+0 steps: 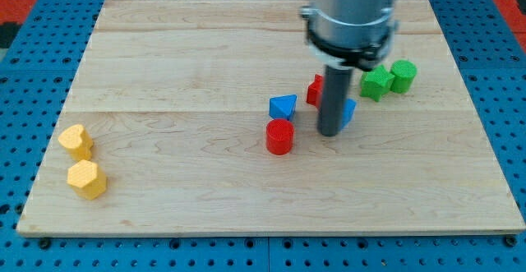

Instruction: Push the blue cube and the red star up a bit

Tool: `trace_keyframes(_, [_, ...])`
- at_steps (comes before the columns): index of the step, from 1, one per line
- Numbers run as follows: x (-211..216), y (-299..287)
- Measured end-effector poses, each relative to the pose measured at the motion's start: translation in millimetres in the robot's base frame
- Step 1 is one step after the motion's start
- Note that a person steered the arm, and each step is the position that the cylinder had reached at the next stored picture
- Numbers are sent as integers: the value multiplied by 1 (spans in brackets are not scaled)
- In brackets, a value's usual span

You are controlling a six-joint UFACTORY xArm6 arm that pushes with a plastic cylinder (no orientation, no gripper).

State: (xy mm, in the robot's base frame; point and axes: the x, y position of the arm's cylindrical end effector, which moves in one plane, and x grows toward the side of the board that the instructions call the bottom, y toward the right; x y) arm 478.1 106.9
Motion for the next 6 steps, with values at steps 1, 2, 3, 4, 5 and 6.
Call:
trace_keyframes(1, [-11,39])
trace_keyframes(2, [-11,45])
trace_keyframes(3, [-16,54])
trace_keyframes(4, [-25,55])
trace_keyframes(5, [-35,47])
trace_keyframes(6, [-26,-24])
